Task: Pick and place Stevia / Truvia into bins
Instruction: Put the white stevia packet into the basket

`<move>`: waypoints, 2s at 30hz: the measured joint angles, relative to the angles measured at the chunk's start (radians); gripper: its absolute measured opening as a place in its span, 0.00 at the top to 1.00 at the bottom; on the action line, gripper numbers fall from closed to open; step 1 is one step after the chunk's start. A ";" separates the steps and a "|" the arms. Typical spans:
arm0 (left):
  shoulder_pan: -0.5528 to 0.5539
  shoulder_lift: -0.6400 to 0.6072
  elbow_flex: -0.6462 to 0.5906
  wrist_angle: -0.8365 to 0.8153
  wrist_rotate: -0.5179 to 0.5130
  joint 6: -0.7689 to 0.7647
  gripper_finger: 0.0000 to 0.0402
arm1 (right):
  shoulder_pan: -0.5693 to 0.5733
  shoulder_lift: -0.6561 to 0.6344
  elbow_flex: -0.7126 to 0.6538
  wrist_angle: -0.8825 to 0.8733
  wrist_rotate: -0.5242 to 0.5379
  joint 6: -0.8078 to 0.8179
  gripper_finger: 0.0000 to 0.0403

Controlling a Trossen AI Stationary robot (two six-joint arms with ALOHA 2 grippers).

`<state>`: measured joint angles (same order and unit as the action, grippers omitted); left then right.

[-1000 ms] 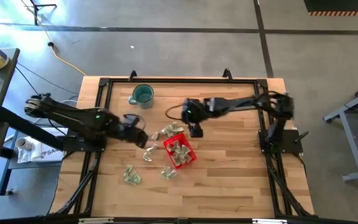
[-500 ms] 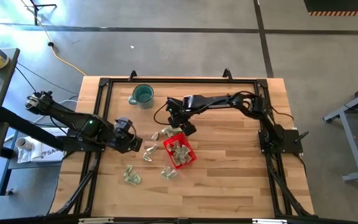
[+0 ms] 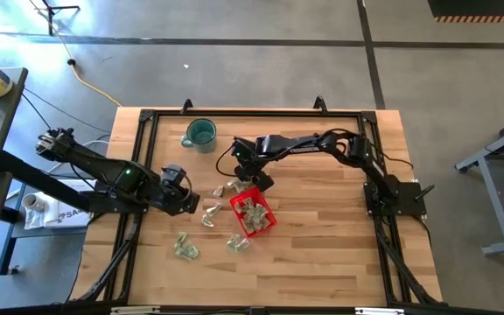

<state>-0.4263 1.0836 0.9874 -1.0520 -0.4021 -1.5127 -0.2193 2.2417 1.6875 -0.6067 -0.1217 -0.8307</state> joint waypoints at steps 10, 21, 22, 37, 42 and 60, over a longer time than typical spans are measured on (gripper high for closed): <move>0.000 0.000 0.000 0.002 0.000 -0.003 0.55 | -0.018 0.005 0.000 0.025 -0.012 0.067 0.48; 0.000 0.000 0.000 0.002 0.000 -0.003 0.56 | -0.056 0.005 0.007 0.004 -0.057 0.233 0.54; 0.000 0.000 0.000 0.002 0.000 -0.003 0.56 | -0.056 0.006 0.018 -0.015 -0.056 0.249 0.54; 0.000 0.000 0.000 0.002 -0.009 -0.003 0.58 | -0.043 0.005 0.042 -0.026 -0.080 0.256 0.54; 0.000 0.000 0.000 -0.001 -0.012 -0.003 0.58 | -0.028 0.006 0.021 0.024 -0.077 0.247 0.54; 0.000 0.000 0.000 -0.006 -0.015 -0.011 0.58 | -0.038 0.034 0.018 0.060 -0.093 0.335 0.64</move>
<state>-0.4259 1.0836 0.9874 -1.0584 -0.4175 -1.5238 -0.2569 2.2762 1.7054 -0.5472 -0.2143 -0.4954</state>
